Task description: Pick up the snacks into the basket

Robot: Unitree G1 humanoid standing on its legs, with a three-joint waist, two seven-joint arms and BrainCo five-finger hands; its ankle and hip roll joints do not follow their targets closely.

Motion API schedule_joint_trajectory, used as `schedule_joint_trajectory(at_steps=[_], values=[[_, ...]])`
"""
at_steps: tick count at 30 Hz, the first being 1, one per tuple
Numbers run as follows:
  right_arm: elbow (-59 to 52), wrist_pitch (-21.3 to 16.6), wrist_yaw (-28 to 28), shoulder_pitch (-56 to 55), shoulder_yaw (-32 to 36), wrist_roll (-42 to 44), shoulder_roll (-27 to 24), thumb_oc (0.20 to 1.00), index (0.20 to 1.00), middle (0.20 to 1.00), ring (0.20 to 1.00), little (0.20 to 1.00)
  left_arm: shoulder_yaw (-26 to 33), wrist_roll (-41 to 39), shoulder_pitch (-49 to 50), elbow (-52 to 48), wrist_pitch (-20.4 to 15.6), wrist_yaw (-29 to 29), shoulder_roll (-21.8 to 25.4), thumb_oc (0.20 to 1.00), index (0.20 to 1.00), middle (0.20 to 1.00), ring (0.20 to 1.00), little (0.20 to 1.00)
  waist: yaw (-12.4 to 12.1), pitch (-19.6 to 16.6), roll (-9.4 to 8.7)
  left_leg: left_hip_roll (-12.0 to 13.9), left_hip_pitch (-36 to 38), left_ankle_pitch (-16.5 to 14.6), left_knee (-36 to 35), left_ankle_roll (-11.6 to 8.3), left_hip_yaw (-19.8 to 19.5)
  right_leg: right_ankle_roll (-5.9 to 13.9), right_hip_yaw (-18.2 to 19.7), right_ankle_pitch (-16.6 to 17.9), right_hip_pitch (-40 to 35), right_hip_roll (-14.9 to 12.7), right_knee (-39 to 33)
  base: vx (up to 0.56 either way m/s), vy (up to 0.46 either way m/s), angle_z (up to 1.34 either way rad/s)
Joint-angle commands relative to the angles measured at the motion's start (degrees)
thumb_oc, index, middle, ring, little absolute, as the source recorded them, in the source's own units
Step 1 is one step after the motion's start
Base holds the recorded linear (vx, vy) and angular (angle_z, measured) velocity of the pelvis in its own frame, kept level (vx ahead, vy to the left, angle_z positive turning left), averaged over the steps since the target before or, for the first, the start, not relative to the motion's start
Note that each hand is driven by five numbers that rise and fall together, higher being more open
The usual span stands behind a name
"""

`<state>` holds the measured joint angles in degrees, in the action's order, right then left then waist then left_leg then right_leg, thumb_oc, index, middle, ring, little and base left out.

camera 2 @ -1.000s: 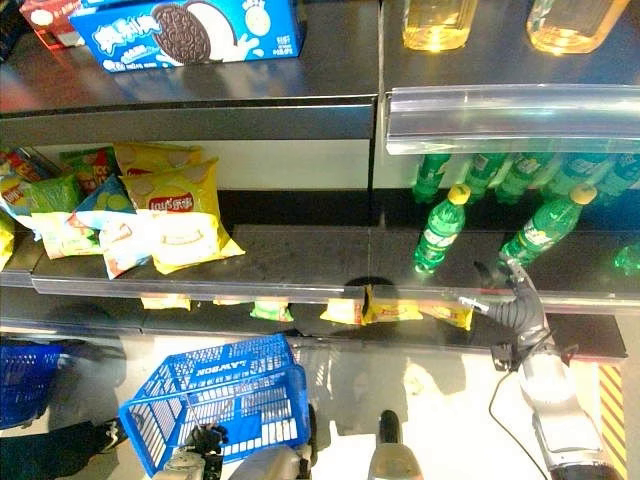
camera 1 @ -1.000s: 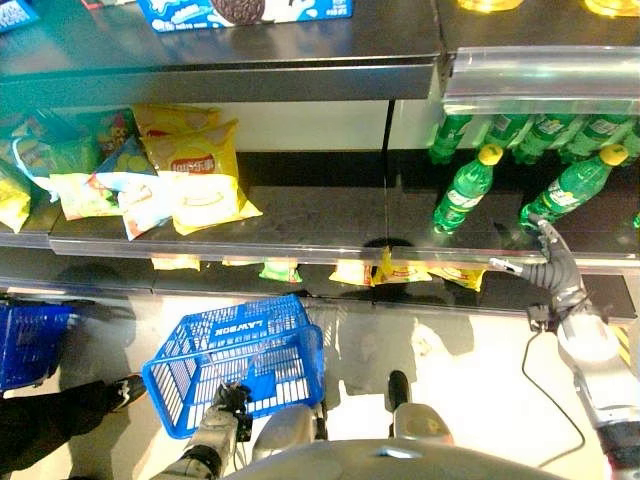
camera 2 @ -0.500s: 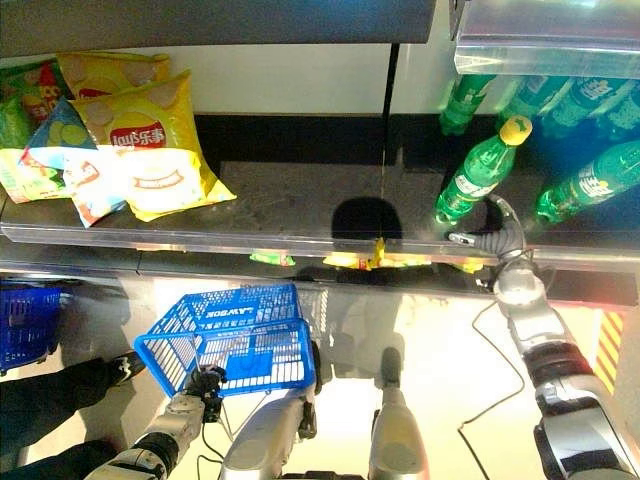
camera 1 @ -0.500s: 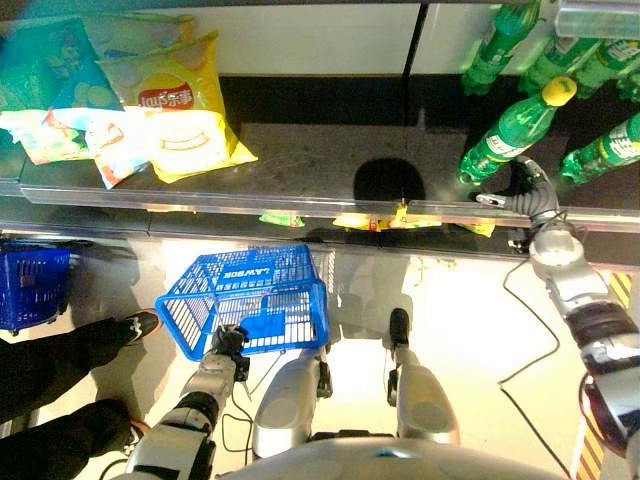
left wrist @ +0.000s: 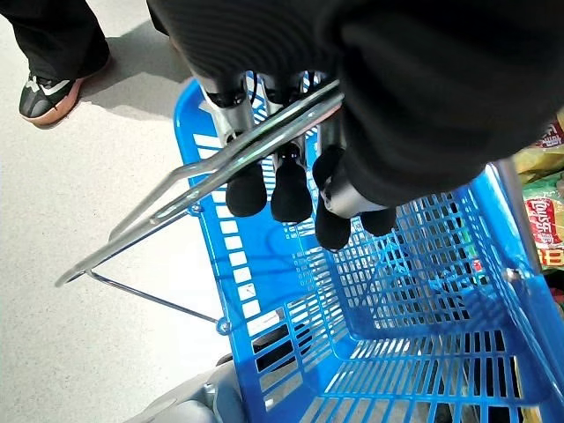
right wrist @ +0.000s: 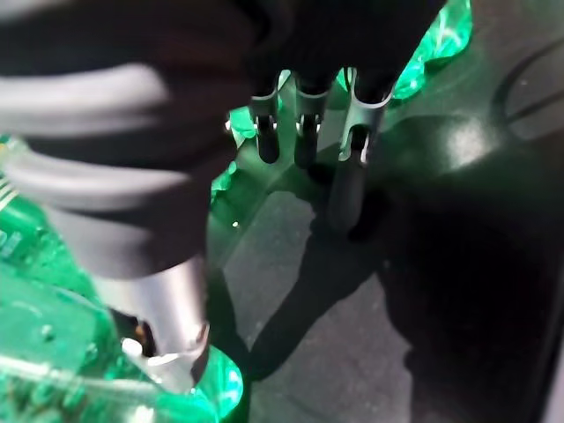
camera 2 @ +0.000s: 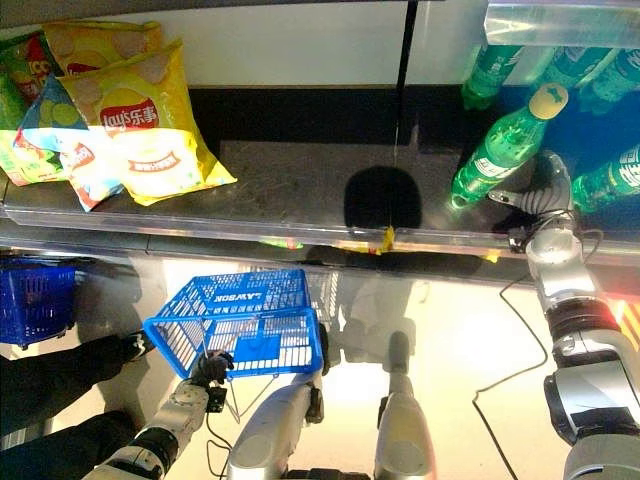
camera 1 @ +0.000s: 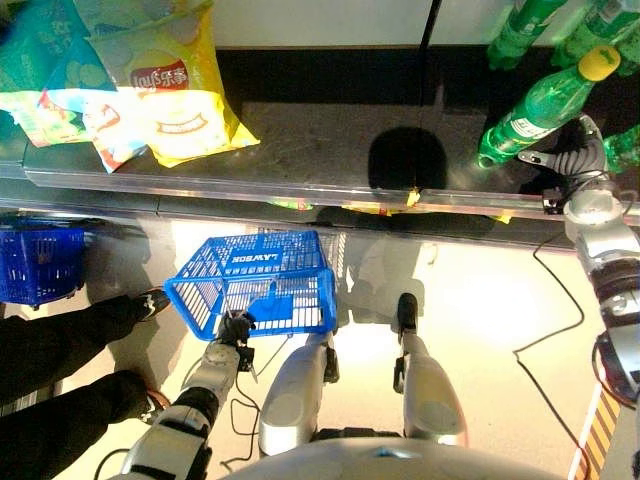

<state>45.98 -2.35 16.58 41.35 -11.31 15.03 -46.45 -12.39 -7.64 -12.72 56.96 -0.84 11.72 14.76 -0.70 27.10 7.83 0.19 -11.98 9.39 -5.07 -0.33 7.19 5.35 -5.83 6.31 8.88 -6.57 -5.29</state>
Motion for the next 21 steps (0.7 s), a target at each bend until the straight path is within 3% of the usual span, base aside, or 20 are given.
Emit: schedule_joint_trajectory(at_steps=[1, 6, 21], values=[[-0.2, -0.3, -1.5, -0.9, -2.5, 4.1, 2.1, 1.0, 1.0, 1.0, 1.0, 1.0, -4.8, 1.5, 4.5, 1.4, 0.8, 1.5, 2.8, 0.2, 0.2, 0.2, 0.2, 0.2, -1.8, -0.3, 1.62, 0.9, -2.3, 0.3, 0.1, -6.27, -0.6, 4.52, 0.4, 1.8, 6.1, -4.8, 4.2, 0.0, 0.0, 0.0], [-3.6, -1.1, -4.2, -2.9, -2.4, 5.9, 3.0, 1.0, 1.0, 1.0, 1.0, 1.0, -4.7, 1.3, 5.4, -0.1, 0.5, 0.7, 2.7, 0.2, 0.2, 0.2, 0.2, 0.2, -1.6, 0.0, 2.02, 0.6, -2.3, 0.2, 0.1, -6.27, -0.3, 4.74, 0.8, 2.4, 5.8, -5.0, 3.2, 0.01, 0.013, -0.02], [-20.8, -2.8, -9.3, -21.6, 6.7, 5.8, 3.6, 1.0, 1.0, 1.0, 1.0, 1.0, -1.2, 3.6, 3.6, 2.1, 1.3, 1.0, 2.1, 0.2, 0.2, 0.2, 0.2, 0.2, 0.6, 1.4, -0.53, 1.1, -1.4, 0.0, 0.1, -6.25, -0.6, 4.31, 1.0, 1.4, 5.1, -4.7, 4.3, -0.01, -0.015, 0.03]])
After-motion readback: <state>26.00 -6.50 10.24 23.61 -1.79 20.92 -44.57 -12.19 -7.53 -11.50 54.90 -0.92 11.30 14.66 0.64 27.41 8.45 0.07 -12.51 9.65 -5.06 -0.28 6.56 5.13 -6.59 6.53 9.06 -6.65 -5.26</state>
